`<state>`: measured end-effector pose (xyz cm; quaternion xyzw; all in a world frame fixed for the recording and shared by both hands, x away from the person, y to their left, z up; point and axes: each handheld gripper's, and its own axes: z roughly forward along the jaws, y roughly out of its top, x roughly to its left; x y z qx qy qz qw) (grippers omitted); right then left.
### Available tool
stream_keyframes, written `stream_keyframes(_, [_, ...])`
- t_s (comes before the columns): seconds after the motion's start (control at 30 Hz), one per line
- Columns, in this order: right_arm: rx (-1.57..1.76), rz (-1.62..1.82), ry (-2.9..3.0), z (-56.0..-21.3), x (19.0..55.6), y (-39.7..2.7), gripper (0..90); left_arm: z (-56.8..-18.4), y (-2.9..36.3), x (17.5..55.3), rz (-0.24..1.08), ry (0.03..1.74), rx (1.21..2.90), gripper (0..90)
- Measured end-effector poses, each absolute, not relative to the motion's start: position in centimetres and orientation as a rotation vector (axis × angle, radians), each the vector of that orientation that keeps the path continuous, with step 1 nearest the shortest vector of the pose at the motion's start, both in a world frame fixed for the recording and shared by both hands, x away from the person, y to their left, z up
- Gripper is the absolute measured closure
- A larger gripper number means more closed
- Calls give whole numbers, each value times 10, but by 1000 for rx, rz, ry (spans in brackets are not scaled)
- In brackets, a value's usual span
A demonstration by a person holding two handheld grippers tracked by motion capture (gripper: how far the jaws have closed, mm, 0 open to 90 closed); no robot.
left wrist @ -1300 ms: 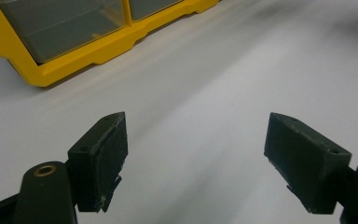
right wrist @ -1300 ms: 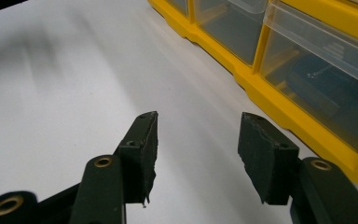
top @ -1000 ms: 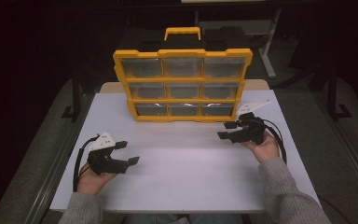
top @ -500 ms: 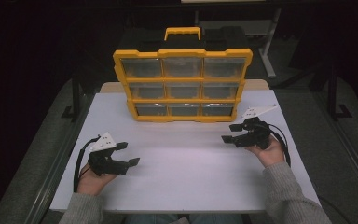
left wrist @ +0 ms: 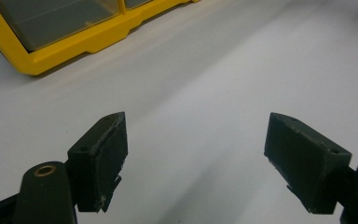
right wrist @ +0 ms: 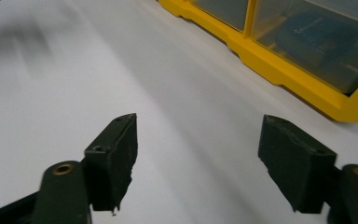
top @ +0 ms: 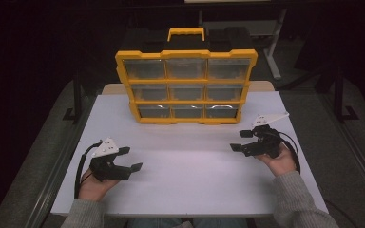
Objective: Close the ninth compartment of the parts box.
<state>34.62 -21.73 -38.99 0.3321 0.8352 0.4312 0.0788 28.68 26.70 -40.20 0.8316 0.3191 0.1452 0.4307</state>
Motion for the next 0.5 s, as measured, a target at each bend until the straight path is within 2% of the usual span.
stream_keyframes(0.5, [1018, 1295, 2468, -398, 328, -230, 162, -406, 269, 279, 377, 809, 2086, 207])
